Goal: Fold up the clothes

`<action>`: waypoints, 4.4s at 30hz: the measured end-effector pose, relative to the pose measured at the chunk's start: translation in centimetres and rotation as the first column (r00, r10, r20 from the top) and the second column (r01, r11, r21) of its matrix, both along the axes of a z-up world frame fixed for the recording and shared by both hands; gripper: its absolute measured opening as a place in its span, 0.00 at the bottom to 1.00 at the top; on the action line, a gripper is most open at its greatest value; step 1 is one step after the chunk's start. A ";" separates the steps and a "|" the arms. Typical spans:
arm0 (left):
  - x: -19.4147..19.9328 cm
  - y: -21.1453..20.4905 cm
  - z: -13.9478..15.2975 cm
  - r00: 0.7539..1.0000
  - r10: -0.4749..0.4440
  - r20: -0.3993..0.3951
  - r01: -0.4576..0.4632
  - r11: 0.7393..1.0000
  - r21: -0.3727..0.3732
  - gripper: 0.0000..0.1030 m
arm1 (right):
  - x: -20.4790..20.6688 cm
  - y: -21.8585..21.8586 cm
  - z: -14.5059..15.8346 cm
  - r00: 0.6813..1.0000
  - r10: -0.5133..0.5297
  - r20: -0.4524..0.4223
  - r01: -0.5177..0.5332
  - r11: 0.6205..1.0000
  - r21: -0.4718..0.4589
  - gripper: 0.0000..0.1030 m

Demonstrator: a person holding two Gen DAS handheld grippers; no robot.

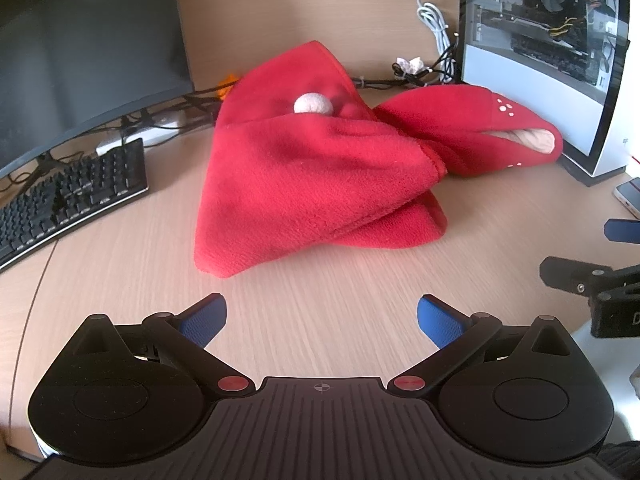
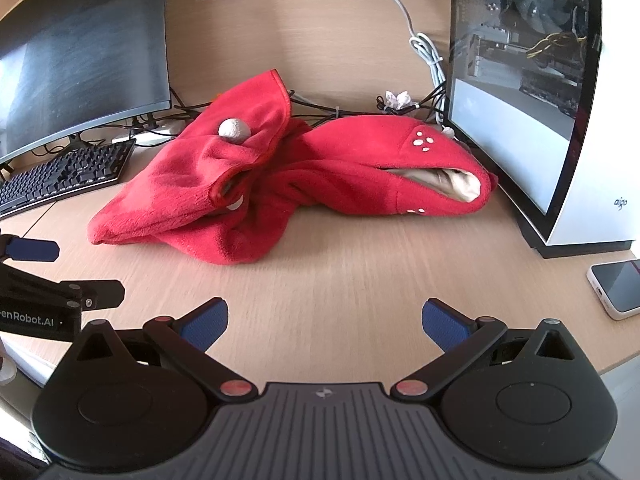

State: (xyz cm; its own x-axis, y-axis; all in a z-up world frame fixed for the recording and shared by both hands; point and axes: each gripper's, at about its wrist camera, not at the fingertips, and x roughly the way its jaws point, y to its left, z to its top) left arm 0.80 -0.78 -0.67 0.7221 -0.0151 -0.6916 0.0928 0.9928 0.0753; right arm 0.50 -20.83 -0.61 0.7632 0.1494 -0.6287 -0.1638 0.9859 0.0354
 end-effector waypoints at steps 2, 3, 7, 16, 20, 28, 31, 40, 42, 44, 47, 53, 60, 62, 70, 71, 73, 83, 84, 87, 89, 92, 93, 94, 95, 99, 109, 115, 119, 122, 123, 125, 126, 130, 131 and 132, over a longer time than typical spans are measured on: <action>0.3 0.1 0.0 1.000 -0.003 -0.005 0.003 1.000 0.003 1.00 | 0.3 -0.1 0.2 1.000 -0.002 0.002 0.002 1.000 0.001 1.00; 0.6 0.1 -0.1 1.000 -0.008 -0.008 0.008 1.000 0.005 1.00 | 0.5 -0.2 0.4 1.000 -0.003 0.003 0.003 1.000 0.002 1.00; 1.9 0.2 0.1 1.000 -0.027 -0.011 0.028 0.999 0.021 1.00 | 1.8 -0.3 1.2 1.000 0.005 0.004 -0.005 1.000 0.015 1.00; 4.3 0.0 1.4 0.999 -0.042 0.012 0.041 0.999 0.034 1.00 | 6.2 -1.4 3.6 1.000 0.005 0.011 -0.006 0.996 0.089 1.00; 5.2 -0.1 1.3 0.999 -0.052 0.013 0.052 0.998 0.035 1.00 | 8.5 -2.1 3.9 1.000 -0.008 -0.015 0.011 0.989 0.145 1.00; 6.8 -0.9 0.0 0.989 -0.146 -0.008 0.146 0.984 0.099 1.00 | 11.0 -2.2 3.5 1.000 -0.004 -0.020 0.006 0.992 0.126 1.00; 7.5 -2.1 -1.1 0.983 -0.186 0.001 0.182 0.962 0.203 1.00 | 12.3 -2.0 3.3 1.000 0.005 -0.021 -0.002 0.992 0.123 1.00; 11.2 5.6 1.8 0.936 0.255 0.242 -0.299 0.939 0.171 1.00 | 15.5 -0.2 3.2 0.999 0.046 -0.010 -0.045 0.993 0.105 1.00; 12.0 8.9 1.7 0.886 0.388 0.254 -0.436 0.885 0.166 1.00 | 16.4 0.5 2.9 0.998 0.061 -0.018 -0.059 0.993 0.105 1.00; 12.5 12.3 1.1 0.838 0.488 0.245 -0.534 0.824 0.187 1.00 | 17.3 1.5 2.8 0.996 0.082 -0.022 -0.080 0.991 0.104 1.00; 11.9 15.5 0.0 0.799 0.561 0.217 -0.600 0.767 0.226 1.00 | 18.4 3.3 2.4 0.992 0.127 -0.024 -0.124 0.987 0.100 1.00; 9.1 18.2 -1.7 0.744 0.650 0.156 -0.666 0.699 0.262 1.00 | 19.8 6.8 1.7 0.977 0.211 -0.035 -0.208 0.975 0.073 1.00; 6.0 16.4 3.9 0.739 0.583 0.338 -0.631 0.774 0.046 1.00 | 19.7 7.2 1.2 0.988 0.145 -0.045 -0.140 0.985 0.101 1.00; 6.5 14.9 5.6 0.814 0.453 0.362 -0.484 0.875 -0.005 1.00 | 18.9 5.5 1.3 0.998 0.048 -0.040 -0.042 0.991 0.123 1.00; 15.8 9.8 -0.1 0.998 -0.066 0.014 0.067 0.996 -0.061 1.00 | 15.8 -4.1 -1.6 0.948 -0.260 -0.184 0.308 0.897 0.318 1.00; 16.8 10.4 -1.2 0.997 -0.065 -0.037 0.062 0.995 -0.083 1.00 | 15.8 -5.0 -2.1 0.939 -0.275 -0.208 0.332 0.884 0.329 1.00; 18.3 11.9 -2.8 0.990 -0.058 -0.129 0.035 0.984 -0.174 1.00 | 16.0 -6.4 -2.9 0.927 -0.297 -0.228 0.362 0.870 0.336 1.00; 16.1 10.7 -3.8 0.961 -0.098 -0.259 0.016 0.953 -0.303 1.00 | 23.4 -4.4 2.9 0.978 -0.186 0.093 0.179 0.981 0.072 1.00; 15.5 9.9 -3.6 0.957 -0.096 -0.274 0.006 0.950 -0.313 1.00 | 24.4 -3.9 3.5 0.980 -0.158 0.120 0.152 0.987 0.056 1.00; 13.6 6.6 -3.3 0.942 -0.106 -0.317 -0.017 0.931 -0.364 1.00 | 26.8 -2.0 4.7 0.980 -0.065 0.186 0.063 0.998 0.015 1.00; 12.6 4.5 -3.1 0.932 -0.132 -0.338 -0.022 0.909 -0.417 1.00 | 27.2 -0.8 5.3 0.979 -0.003 0.202 0.000 1.000 0.015 1.00; 12.8 1.2 -3.1 0.911 -0.220 -0.349 0.007 0.853 -0.521 1.00 | 27.5 1.0 5.5 0.972 0.130 0.196 -0.139 0.990 0.030 1.00; 13.0 0.1 -3.1 0.903 -0.253 -0.349 0.017 0.830 -0.557 1.00 | 27.1 1.4 5.5 0.968 0.162 0.191 -0.170 0.985 0.027 1.00; 13.1 -0.8 -3.0 0.893 -0.288 -0.345 0.032 0.806 -0.591 1.00 | 26.6 1.8 5.5 0.963 0.194 0.186 -0.202 0.979 0.025 1.00; 13.2 -1.2 -2.7 0.882 -0.330 -0.337 0.053 0.779 -0.624 1.00 | 26.1 2.2 5.5 0.958 0.222 0.180 -0.230 0.973 0.023 1.00; 13.5 -0.6 -0.4 0.900 -0.370 -0.230 0.180 0.797 -0.576 1.00 | 22.5 0.7 4.5 0.977 0.181 0.112 -0.188 0.981 0.053 1.00; 16.7 5.5 -2.8 0.934 -0.231 -0.272 0.132 0.931 -0.339 1.00 | 17.4 -2.7 -5.0 0.962 -0.117 -0.247 0.202 0.913 0.354 1.00; 14.3 4.2 -3.2 0.932 -0.233 -0.278 0.166 0.955 -0.244 1.00 | 18.0 0.7 -6.1 0.992 -0.004 -0.130 0.024 0.988 0.152 1.00; 10.6 2.3 -3.2 0.947 -0.190 -0.260 0.144 0.972 -0.185 1.00 | 21.6 1.3 -5.8 0.981 0.141 -0.137 -0.125 0.985 0.123 1.00; 9.1 1.1 -3.1 0.953 -0.154 -0.262 0.101 0.974 -0.205 1.00 | 24.9 2.8 -5.6 0.956 0.260 -0.133 -0.251 0.965 0.079 1.00; 9.0 0.9 -2.9 0.954 -0.137 -0.266 0.070 0.967 -0.246 1.00 | 26.0 3.5 -5.5 0.948 0.292 -0.127 -0.287 0.956 0.057 1.00; 8.7 0.5 -2.7 0.952 -0.120 -0.281 0.021 0.943 -0.332 1.00 | 26.9 5.1 -4.8 0.940 0.323 -0.107 -0.326 0.945 -0.010 1.00; 8.6 0.4 -2.5 0.945 -0.145 -0.294 0.021 0.923 -0.385 1.00 | 27.2 5.8 -4.5 0.937 0.337 -0.096 -0.342 0.938 -0.045 1.00; 8.4 0.7 -1.6 0.910 -0.272 -0.312 0.058 0.830 -0.555 1.00 | 25.1 4.3 -0.7 0.942 0.337 -0.001 -0.336 0.940 -0.064 1.00; 8.3 1.0 -1.1 0.912 -0.285 -0.296 0.074 0.822 -0.565 1.00 | 24.4 3.2 0.2 0.947 0.319 0.018 -0.318 0.947 -0.046 1.00; 8.3 1.3 -0.3 0.926 -0.270 -0.263 0.091 0.838 -0.538 1.00 | 23.6 2.1 0.8 0.958 0.285 0.024 -0.284 0.958 -0.034 1.00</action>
